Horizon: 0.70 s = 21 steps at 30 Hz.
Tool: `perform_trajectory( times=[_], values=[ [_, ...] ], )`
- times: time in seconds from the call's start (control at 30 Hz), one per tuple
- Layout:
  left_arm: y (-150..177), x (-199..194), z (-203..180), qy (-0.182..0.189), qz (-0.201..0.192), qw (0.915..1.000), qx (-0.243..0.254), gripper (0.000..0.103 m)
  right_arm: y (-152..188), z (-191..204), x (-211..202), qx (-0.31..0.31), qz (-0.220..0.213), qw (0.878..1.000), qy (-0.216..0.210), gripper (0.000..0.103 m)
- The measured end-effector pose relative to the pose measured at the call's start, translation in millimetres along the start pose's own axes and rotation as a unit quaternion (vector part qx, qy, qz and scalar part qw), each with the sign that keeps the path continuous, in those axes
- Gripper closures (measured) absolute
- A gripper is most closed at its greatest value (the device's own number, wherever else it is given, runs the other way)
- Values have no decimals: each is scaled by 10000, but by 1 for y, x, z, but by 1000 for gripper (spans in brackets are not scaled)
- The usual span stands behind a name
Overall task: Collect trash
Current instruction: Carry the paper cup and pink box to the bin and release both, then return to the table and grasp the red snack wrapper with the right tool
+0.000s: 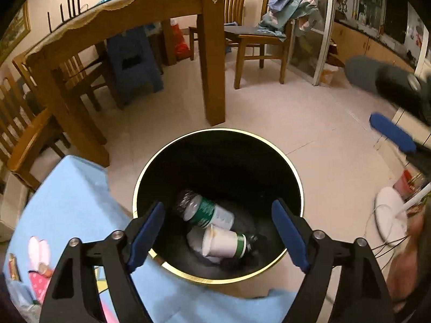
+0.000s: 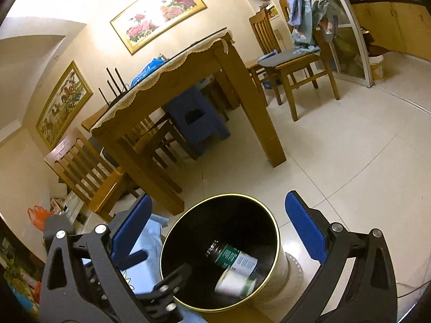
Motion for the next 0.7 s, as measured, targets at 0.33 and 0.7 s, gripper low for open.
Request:
perform_trajectory(
  times=[0.33, 0.7],
  values=[
    [67, -80, 68, -1151, -295, 9914, -540, 7, 19, 18, 3, -435, 27, 9979, 482, 6],
    [142, -179, 159, -1858, -687, 9669, -1611, 7, 82, 120, 31, -1921, 509, 9792, 400, 6]
  ],
)
Point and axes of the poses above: each gripper's, at about its wrist camera, not at the fingertips, and x roughly the way its jaws point, z to its left, y to its underside, the point moved 5 cm from there along x, roughly the way its jaws point, and after that the axes turned 4 degrees about -x, right-handed, at the moved point
